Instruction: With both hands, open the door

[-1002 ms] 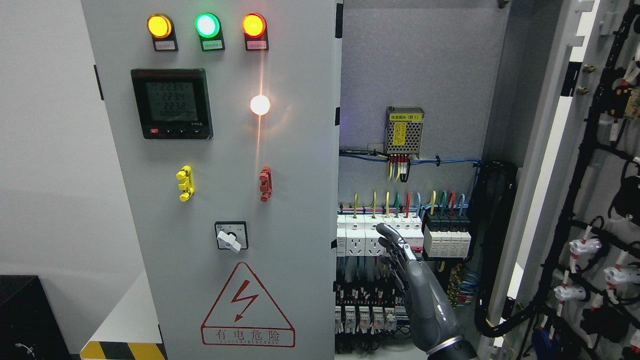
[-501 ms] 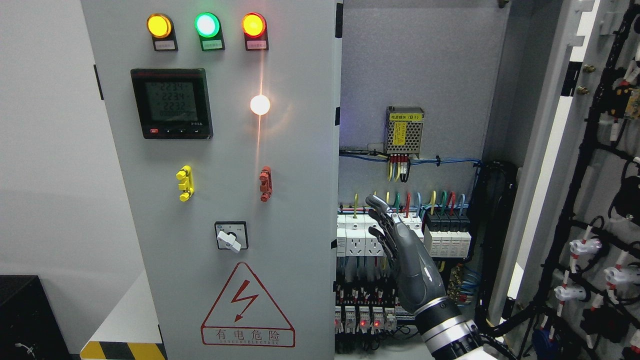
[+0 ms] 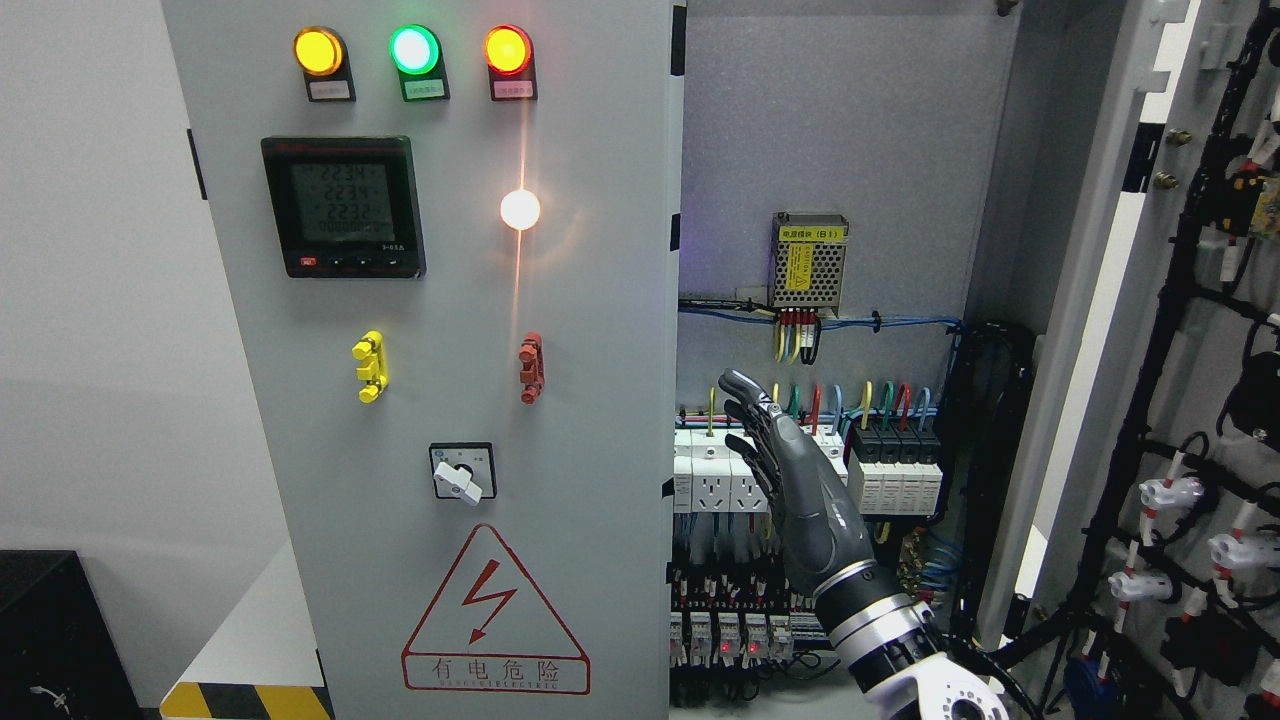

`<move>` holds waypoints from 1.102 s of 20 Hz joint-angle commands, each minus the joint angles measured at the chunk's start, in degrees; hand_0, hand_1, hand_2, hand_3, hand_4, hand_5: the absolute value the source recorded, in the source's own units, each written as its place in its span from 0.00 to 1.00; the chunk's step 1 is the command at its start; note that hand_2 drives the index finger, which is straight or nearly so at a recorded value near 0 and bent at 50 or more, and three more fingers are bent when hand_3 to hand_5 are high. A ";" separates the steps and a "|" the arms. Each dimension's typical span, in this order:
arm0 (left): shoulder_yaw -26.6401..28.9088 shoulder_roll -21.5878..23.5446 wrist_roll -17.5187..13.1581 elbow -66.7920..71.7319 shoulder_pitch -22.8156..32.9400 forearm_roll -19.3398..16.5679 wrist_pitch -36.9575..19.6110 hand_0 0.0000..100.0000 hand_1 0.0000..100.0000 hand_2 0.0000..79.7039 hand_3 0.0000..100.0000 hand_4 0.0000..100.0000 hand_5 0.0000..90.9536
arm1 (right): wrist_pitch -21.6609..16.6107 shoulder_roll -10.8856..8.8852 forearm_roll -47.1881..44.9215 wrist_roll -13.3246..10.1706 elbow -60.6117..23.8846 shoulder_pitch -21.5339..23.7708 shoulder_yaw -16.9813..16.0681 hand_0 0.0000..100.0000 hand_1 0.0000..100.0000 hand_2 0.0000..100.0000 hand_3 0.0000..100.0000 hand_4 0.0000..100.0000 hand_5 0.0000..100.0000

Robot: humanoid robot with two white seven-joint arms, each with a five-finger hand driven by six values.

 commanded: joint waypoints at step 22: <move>-0.09 0.97 0.08 -1.49 -0.02 0.00 -0.25 0.00 0.00 0.00 0.00 0.00 0.00 | 2.07 0.40 -4.85 2.31 7.63 -5.40 1.24 0.00 0.00 0.00 0.00 0.00 0.00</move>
